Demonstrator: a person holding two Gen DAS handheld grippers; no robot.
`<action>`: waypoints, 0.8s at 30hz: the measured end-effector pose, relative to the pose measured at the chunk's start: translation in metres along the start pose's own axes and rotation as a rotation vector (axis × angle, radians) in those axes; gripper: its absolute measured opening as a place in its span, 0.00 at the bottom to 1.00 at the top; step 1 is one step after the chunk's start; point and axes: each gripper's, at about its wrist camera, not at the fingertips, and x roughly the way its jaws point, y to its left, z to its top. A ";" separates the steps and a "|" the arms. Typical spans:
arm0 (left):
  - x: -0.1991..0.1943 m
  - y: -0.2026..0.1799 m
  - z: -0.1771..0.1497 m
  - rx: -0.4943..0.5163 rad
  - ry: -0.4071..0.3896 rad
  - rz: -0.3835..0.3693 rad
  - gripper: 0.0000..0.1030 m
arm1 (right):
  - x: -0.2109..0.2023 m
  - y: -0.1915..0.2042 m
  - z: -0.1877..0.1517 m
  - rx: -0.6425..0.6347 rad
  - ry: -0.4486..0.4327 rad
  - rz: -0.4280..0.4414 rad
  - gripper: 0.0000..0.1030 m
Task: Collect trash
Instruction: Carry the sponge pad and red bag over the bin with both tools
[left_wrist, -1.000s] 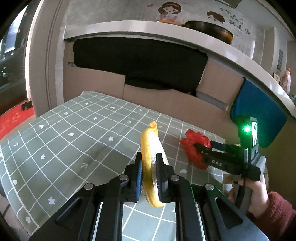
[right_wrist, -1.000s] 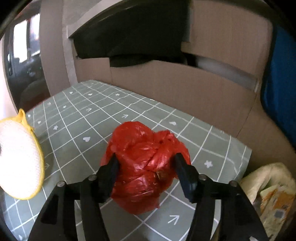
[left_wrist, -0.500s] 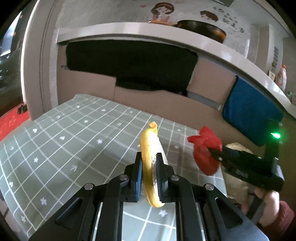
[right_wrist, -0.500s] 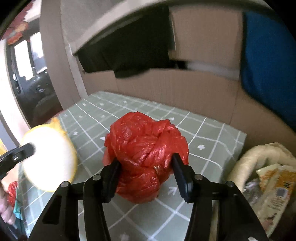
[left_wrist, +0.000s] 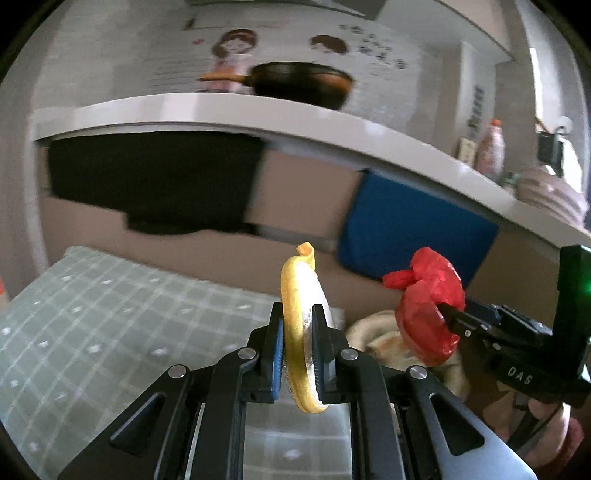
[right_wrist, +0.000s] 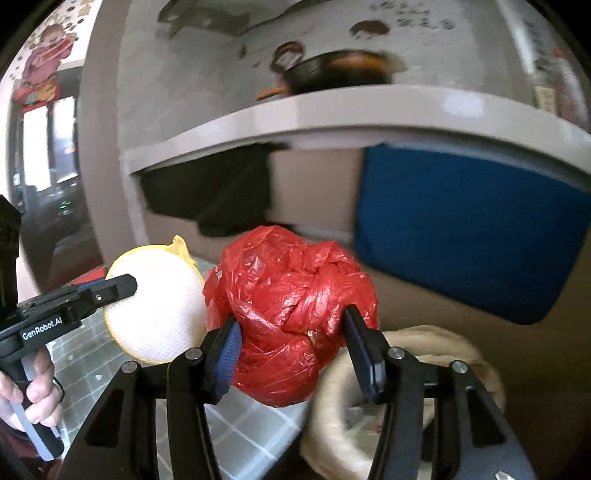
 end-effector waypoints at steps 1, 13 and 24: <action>0.006 -0.010 0.002 0.010 -0.001 -0.028 0.13 | -0.008 -0.008 0.000 0.007 -0.009 -0.019 0.49; 0.102 -0.088 -0.016 0.028 0.154 -0.249 0.13 | -0.041 -0.101 -0.022 0.146 -0.009 -0.167 0.49; 0.173 -0.085 -0.051 -0.044 0.339 -0.246 0.39 | -0.011 -0.138 -0.059 0.261 0.077 -0.163 0.49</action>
